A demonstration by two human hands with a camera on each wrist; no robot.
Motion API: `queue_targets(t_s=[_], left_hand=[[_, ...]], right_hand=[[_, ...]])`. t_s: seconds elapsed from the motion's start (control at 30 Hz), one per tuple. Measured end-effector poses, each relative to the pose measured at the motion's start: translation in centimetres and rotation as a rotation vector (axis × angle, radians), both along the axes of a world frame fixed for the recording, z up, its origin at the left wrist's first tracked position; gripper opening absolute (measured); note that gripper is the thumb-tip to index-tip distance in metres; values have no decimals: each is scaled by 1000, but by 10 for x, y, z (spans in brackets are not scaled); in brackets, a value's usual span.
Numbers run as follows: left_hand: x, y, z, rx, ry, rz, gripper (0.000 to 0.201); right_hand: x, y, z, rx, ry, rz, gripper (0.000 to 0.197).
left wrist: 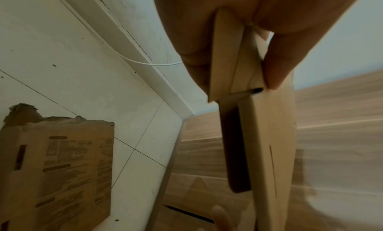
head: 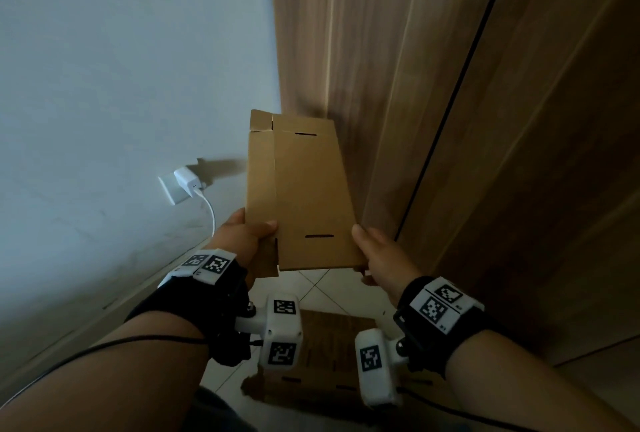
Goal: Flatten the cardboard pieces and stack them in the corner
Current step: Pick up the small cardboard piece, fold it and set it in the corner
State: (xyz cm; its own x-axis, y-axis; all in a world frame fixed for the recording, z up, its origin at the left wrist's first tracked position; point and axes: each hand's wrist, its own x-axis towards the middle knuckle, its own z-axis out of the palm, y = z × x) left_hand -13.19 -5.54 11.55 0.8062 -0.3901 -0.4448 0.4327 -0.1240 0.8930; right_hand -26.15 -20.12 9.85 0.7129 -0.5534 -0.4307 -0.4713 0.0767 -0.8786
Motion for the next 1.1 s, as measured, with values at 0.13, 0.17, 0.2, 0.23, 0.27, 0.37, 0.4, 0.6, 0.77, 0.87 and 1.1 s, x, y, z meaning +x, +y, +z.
queue_targets(t_s=[0.13,0.17,0.2,0.23,0.27,0.37,0.4,0.6,0.77,0.87,1.1], left_hand=[[-5,-5,1,35,-1,-24,36],[-6,-6,1,45,-3,-28,37],[-5,-6,0,54,-4,-32,37],[-5,-7,-2,61,-4,-36,36],[-5,-7,-2,70,0,-38,34],[-3,-7,-6,153,-11,-78,35],[-3,-7,-7,189,-14,-92,38],[8,-5,-11,208,48,-76,35],[25,-3,-15,185,46,13,34],[32,-4,-20,168,52,73,15],[60,-10,-61,206,92,87,53]], right_hand=[[2,-1,-8,95,-33,-6,47],[3,-1,-9,105,-37,-5,46],[3,-2,-11,115,-37,-3,43],[4,-2,-12,127,-35,-4,38],[4,-2,-13,142,-37,-4,31],[6,-3,-15,204,-60,-16,12],[6,-4,-16,226,-76,-33,8],[16,-6,-25,285,-137,-181,9],[30,-4,-35,438,-196,-355,18],[44,9,-43,574,-203,-379,19],[78,29,-63,758,-320,-554,3]])
